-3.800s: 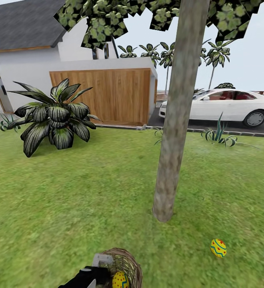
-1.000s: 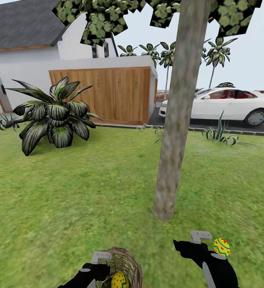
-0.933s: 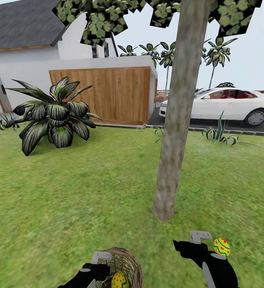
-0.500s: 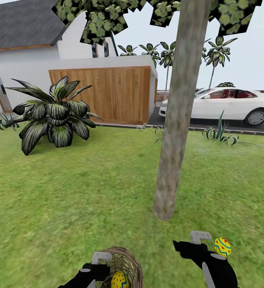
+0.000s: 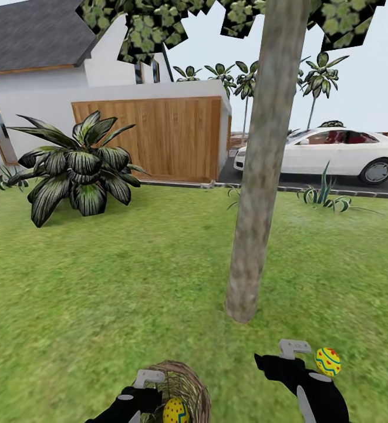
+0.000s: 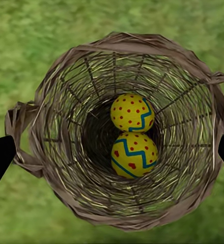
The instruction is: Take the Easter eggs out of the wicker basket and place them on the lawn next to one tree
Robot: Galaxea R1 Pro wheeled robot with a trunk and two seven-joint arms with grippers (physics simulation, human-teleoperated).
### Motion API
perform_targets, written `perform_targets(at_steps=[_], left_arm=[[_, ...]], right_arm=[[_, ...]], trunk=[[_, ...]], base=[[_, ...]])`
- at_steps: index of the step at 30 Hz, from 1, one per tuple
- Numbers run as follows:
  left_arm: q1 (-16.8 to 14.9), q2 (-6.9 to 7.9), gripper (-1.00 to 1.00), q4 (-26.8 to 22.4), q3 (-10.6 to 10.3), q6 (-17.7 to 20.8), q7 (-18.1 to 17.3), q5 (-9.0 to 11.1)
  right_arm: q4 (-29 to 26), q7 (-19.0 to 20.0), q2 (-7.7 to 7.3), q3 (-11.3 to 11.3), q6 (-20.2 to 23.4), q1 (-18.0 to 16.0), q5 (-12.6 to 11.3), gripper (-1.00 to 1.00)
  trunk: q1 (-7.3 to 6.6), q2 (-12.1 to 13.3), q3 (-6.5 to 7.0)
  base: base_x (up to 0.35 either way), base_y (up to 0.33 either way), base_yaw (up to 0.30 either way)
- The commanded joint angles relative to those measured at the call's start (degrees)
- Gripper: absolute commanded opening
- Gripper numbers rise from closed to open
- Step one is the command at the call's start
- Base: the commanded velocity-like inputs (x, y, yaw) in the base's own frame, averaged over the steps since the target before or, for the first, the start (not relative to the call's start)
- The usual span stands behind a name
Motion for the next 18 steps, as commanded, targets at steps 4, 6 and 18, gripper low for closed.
perform_targets(at_steps=[4, 6, 18], left_arm=[[-0.04, 0.05, 1.00, -0.13, -0.55, 0.22, 0.46, 0.47], [-0.04, 0.05, 1.00, -0.13, -0.57, 0.22, 0.44, 0.44], [-0.04, -0.01, 1.00, -0.13, -0.71, 0.14, 0.37, 0.41]], right_arm=[[0.02, 0.26, 0.06, -0.17, 0.28, -0.04, -0.10, 1.00], [0.09, 0.26, 0.06, -0.16, 0.27, -0.04, -0.10, 1.00], [0.30, 0.26, 0.00, -0.23, 0.27, -0.04, -0.10, 1.00]], trunk=[[0.89, -1.67, -0.79], [1.33, -2.47, -1.15], [3.96, -7.28, -3.31]], base=[[0.000, 0.000, 0.000], [0.000, 0.000, 0.000], [0.000, 0.000, 0.000]])
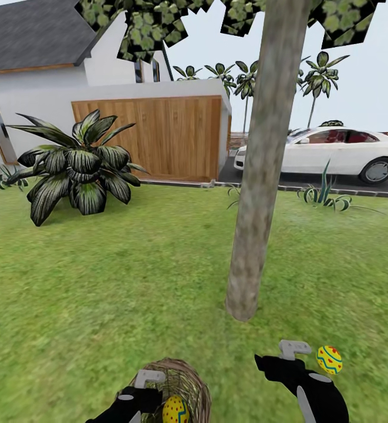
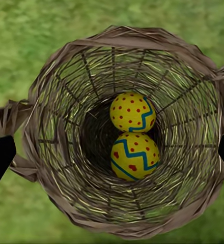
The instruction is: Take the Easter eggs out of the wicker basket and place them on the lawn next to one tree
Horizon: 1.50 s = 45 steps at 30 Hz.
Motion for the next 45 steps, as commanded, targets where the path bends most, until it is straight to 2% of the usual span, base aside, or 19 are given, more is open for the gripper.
perform_targets(at_steps=[1, 45], left_arm=[[-0.04, 0.04, 1.00, -0.13, -0.50, 0.23, 0.47, 0.48], [-0.04, 0.02, 1.00, -0.10, -0.64, 0.27, 0.20, 0.35]], right_arm=[[-0.06, 0.26, 0.05, -0.15, 0.28, -0.04, -0.10, 1.00], [0.40, 0.26, 0.02, -0.15, 0.28, -0.04, -0.10, 1.00]], trunk=[[0.23, -0.46, -0.25], [9.89, -18.11, -8.15]], base=[[0.000, 0.000, 0.000], [0.000, 0.000, 0.000]])
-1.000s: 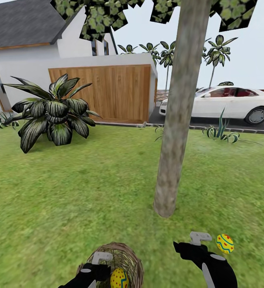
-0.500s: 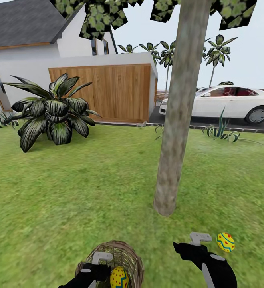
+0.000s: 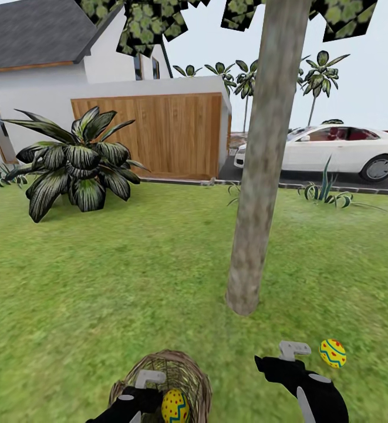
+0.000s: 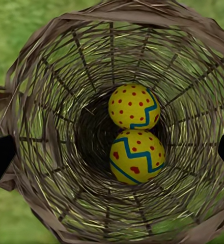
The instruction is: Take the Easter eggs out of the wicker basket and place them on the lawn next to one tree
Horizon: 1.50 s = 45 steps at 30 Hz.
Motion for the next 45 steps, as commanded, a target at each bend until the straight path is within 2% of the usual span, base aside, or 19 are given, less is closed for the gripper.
perform_targets(at_steps=[1, 45], left_arm=[[-0.04, 0.05, 1.00, -0.13, -0.48, 0.24, 0.43, 0.48], [-0.04, -0.27, 1.00, -0.09, -0.57, 0.40, 0.03, 0.34]], right_arm=[[-0.07, 0.26, 0.06, -0.15, 0.27, -0.04, -0.10, 1.00], [0.03, 0.26, 0.06, -0.15, 0.27, -0.04, -0.10, 1.00]], trunk=[[0.22, -0.45, -0.25], [9.89, -18.10, -8.14]], base=[[0.000, 0.000, 0.000], [0.000, 0.000, 0.000]])
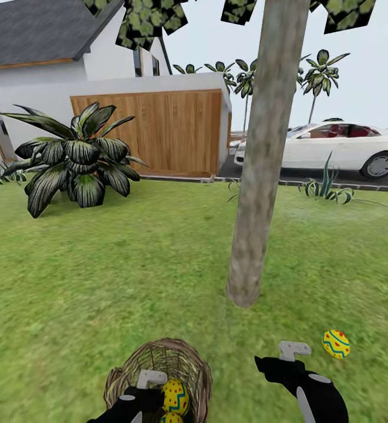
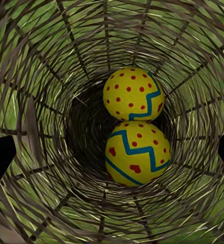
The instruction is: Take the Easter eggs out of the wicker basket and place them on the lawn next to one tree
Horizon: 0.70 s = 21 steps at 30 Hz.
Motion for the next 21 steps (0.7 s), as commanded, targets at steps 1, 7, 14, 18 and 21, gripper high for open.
perform_targets(at_steps=[1, 7, 14, 18, 21], left_arm=[[-0.04, 0.04, 1.00, -0.12, -0.48, 0.23, 0.47, 0.50], [-0.04, 0.09, 1.00, -0.15, -0.48, 0.21, 0.45, 0.50], [-0.04, 0.11, 1.00, -0.17, -0.48, 0.14, 0.39, 0.50], [-0.04, 0.11, 1.00, -0.18, -0.48, 0.12, 0.36, 0.50], [-0.04, 0.11, 1.00, -0.18, -0.48, 0.12, 0.14, 0.50]], right_arm=[[-0.05, 0.26, 0.06, -0.15, 0.27, -0.04, -0.11, 1.00], [-0.03, 0.26, 0.05, -0.15, 0.27, -0.04, -0.11, 1.00], [-0.01, 0.26, 0.09, -0.15, 0.27, -0.04, -0.11, 1.00], [-0.01, 0.26, 0.10, -0.15, 0.27, -0.04, -0.11, 1.00], [-0.01, 0.26, 0.12, -0.15, 0.27, -0.04, -0.11, 1.00]], trunk=[[0.22, -0.44, -0.24], [1.54, -2.85, -1.32], [3.08, -5.66, -2.58], [3.95, -7.26, -3.29], [4.61, -8.47, -3.83]], base=[[0.000, 0.000, 0.000], [0.000, 0.000, 0.000], [0.000, 0.000, 0.000], [0.000, 0.000, 0.000], [0.000, 0.000, 0.000]])
